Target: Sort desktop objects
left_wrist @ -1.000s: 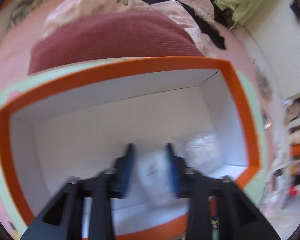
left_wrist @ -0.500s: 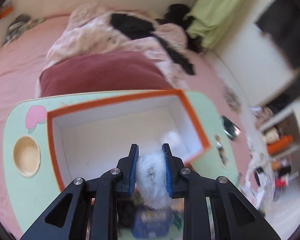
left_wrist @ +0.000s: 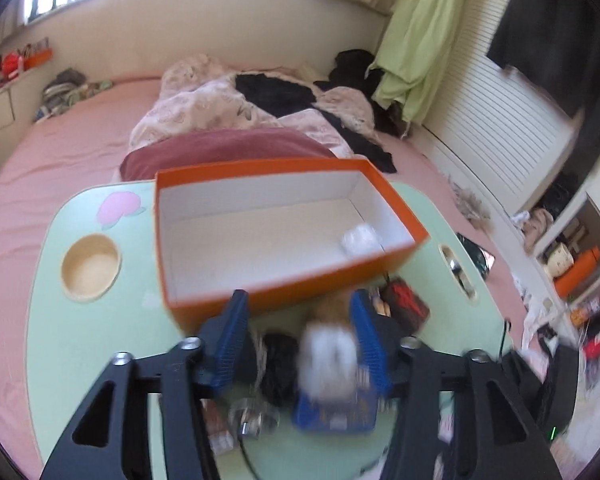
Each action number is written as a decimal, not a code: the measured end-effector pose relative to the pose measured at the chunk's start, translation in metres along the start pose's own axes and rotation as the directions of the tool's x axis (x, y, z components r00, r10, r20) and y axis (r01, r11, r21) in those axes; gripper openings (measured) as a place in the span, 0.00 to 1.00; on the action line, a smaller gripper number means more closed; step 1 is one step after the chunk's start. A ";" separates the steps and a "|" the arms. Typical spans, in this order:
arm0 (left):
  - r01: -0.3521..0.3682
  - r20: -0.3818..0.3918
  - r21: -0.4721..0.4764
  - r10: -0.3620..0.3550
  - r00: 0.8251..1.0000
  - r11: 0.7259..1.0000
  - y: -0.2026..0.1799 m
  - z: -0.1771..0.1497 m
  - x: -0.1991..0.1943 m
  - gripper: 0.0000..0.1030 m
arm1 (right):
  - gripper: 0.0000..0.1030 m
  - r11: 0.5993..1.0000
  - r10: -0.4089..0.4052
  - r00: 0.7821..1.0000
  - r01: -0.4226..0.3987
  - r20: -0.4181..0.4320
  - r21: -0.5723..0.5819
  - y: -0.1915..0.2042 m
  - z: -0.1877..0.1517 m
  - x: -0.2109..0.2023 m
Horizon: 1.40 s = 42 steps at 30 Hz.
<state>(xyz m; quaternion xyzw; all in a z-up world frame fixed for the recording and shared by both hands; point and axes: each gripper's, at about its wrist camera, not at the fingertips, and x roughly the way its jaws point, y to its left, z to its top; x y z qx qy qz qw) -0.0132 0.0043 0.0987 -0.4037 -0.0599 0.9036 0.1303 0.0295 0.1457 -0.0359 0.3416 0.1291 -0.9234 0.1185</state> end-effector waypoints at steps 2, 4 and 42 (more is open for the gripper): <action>-0.049 0.029 0.035 0.048 0.998 0.998 -0.002 -0.025 -0.016 0.77 | 1.00 1.000 0.000 1.000 0.000 0.000 0.000 0.000 0.000 0.000; -0.108 0.062 0.064 0.104 0.993 0.992 -0.002 -0.050 -0.029 0.87 | 1.00 1.000 0.001 1.000 -0.001 0.000 0.000 0.000 0.000 0.000; -0.223 0.007 0.103 0.223 0.975 0.969 0.014 -0.112 0.008 1.00 | 1.00 1.000 0.008 1.000 -0.008 -0.006 -0.003 0.001 0.000 0.000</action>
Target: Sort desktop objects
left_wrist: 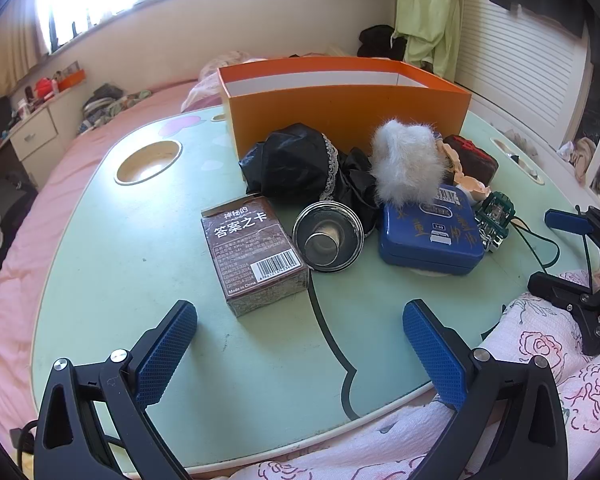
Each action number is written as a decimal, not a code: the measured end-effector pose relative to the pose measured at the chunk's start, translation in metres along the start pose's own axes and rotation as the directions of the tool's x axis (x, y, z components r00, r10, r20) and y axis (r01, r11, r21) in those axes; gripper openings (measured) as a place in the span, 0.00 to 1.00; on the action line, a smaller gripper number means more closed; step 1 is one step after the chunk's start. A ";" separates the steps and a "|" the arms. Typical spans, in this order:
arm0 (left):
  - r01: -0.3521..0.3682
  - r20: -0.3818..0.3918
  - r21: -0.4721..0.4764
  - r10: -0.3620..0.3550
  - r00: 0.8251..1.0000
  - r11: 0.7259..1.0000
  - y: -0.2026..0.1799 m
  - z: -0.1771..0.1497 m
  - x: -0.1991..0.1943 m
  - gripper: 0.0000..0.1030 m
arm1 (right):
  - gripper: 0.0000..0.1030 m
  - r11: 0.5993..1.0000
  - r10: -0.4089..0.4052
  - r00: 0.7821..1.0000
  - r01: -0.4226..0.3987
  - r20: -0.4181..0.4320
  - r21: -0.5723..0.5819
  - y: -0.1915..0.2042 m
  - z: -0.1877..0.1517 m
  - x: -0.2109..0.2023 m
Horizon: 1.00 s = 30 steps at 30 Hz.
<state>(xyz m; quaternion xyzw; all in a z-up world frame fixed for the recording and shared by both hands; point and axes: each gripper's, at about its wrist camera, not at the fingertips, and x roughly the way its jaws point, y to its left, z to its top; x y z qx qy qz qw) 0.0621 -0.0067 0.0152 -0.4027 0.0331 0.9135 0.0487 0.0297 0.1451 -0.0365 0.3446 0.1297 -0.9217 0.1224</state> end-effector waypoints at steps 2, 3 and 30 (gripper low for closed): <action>0.000 0.000 0.000 0.000 1.000 1.000 0.000 0.000 0.000 1.00 | 1.00 1.000 0.000 1.000 0.000 0.000 0.000 0.000 0.000 0.000; 0.000 0.000 0.000 0.000 1.000 1.000 0.000 0.000 0.000 1.00 | 1.00 1.000 0.001 1.000 -0.001 0.000 0.000 0.000 0.000 0.000; 0.002 0.009 -0.003 -0.002 1.000 1.000 0.000 -0.006 0.002 1.00 | 0.63 1.000 0.023 0.999 -0.024 -0.022 -0.014 0.003 0.006 -0.004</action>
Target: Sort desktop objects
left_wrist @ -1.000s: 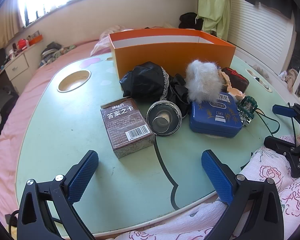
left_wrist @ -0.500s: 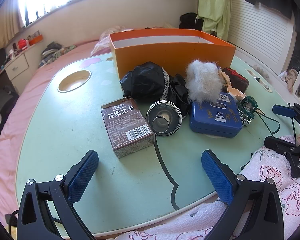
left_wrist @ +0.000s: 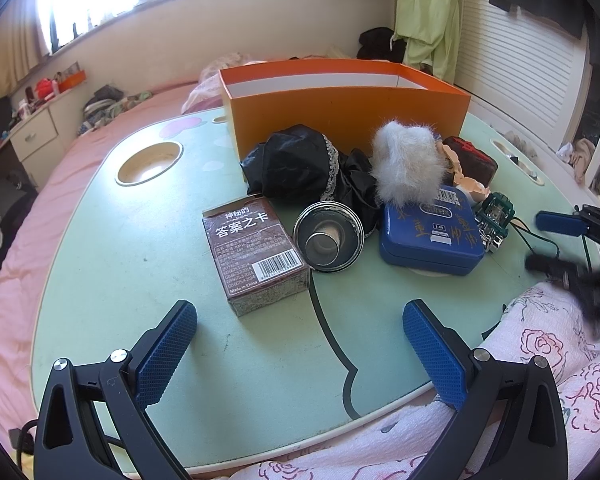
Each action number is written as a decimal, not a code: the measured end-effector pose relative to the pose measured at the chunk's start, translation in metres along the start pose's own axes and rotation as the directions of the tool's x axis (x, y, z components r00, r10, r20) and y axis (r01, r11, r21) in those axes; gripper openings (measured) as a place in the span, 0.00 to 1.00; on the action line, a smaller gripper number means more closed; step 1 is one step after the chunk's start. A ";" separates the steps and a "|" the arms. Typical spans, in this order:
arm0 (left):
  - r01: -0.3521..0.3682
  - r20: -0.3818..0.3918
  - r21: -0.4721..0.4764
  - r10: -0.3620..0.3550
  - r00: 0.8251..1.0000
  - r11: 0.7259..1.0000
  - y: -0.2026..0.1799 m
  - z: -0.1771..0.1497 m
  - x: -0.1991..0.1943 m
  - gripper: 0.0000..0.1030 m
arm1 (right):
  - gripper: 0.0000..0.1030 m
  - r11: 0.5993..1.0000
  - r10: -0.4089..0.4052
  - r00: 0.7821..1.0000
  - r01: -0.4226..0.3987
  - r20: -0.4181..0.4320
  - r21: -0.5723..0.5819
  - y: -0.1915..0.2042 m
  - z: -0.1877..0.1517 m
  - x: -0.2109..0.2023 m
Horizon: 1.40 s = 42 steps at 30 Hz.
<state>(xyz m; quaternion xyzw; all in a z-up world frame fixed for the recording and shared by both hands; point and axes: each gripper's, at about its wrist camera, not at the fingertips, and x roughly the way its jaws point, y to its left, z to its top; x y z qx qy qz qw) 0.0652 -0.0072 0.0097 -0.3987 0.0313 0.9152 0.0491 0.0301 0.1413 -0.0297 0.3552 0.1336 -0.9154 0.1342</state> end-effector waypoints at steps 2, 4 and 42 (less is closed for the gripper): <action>0.000 0.001 0.000 0.000 1.000 1.000 0.000 0.000 0.000 1.00 | 0.46 1.000 0.011 1.000 -0.011 -0.017 0.009 -0.004 0.009 -0.002; 0.000 0.003 -0.001 0.000 1.000 1.000 0.000 -0.001 0.000 1.00 | 0.46 1.000 0.020 1.000 -0.020 0.000 0.024 -0.011 0.029 -0.010; -0.003 0.015 0.000 0.003 1.000 1.000 -0.002 -0.001 0.001 1.00 | 0.32 0.977 0.038 0.902 0.057 -0.430 0.206 -0.073 0.213 0.094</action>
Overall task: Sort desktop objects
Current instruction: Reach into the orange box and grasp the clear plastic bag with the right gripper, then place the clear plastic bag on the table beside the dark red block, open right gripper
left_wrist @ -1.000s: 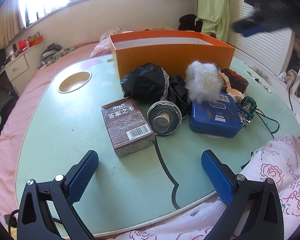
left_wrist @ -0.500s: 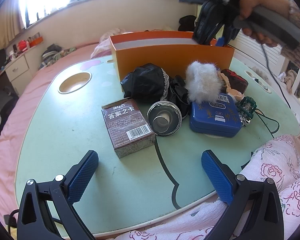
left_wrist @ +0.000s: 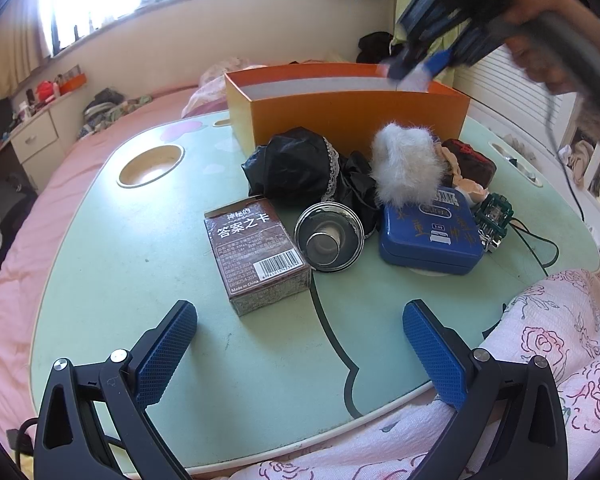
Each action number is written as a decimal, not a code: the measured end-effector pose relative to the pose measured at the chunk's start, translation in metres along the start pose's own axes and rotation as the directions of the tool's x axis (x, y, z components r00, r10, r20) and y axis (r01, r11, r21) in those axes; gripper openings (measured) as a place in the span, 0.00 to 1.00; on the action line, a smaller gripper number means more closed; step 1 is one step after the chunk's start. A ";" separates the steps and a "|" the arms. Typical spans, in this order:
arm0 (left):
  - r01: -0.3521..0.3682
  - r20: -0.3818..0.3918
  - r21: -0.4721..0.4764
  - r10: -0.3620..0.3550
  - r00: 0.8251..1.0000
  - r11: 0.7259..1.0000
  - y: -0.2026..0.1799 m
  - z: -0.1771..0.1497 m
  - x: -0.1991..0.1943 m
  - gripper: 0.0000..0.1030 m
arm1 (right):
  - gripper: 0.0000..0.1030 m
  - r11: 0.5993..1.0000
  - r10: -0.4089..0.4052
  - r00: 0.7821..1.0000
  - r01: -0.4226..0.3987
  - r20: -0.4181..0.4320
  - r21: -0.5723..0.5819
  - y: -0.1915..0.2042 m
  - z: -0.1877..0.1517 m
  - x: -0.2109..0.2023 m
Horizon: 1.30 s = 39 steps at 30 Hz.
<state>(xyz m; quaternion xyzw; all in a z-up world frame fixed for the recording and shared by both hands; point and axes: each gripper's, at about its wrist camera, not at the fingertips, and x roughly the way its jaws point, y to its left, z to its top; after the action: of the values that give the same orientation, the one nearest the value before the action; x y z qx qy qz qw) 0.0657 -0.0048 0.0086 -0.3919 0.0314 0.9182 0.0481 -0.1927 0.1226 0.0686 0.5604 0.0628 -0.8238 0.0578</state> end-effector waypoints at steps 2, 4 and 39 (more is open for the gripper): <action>0.000 0.000 0.000 0.000 1.000 1.000 0.000 0.000 0.000 1.00 | 0.32 0.998 0.065 0.996 -0.064 0.067 -0.018 -0.002 -0.015 -0.031; -0.001 0.000 -0.001 0.001 1.000 1.000 0.000 0.000 0.000 1.00 | 0.32 0.990 0.139 0.983 -0.134 0.121 -0.055 0.001 -0.041 -0.055; -0.006 0.001 -0.007 0.006 1.000 1.000 -0.002 -0.001 0.002 1.00 | 1.00 0.964 0.082 0.904 0.036 0.420 -0.265 0.015 -0.249 0.004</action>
<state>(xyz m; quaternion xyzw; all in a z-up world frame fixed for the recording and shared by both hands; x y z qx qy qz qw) 0.0652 -0.0033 0.0061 -0.3914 0.0293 0.9187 0.0438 0.0363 0.1494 -0.0258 0.3543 0.1520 -0.9096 0.1548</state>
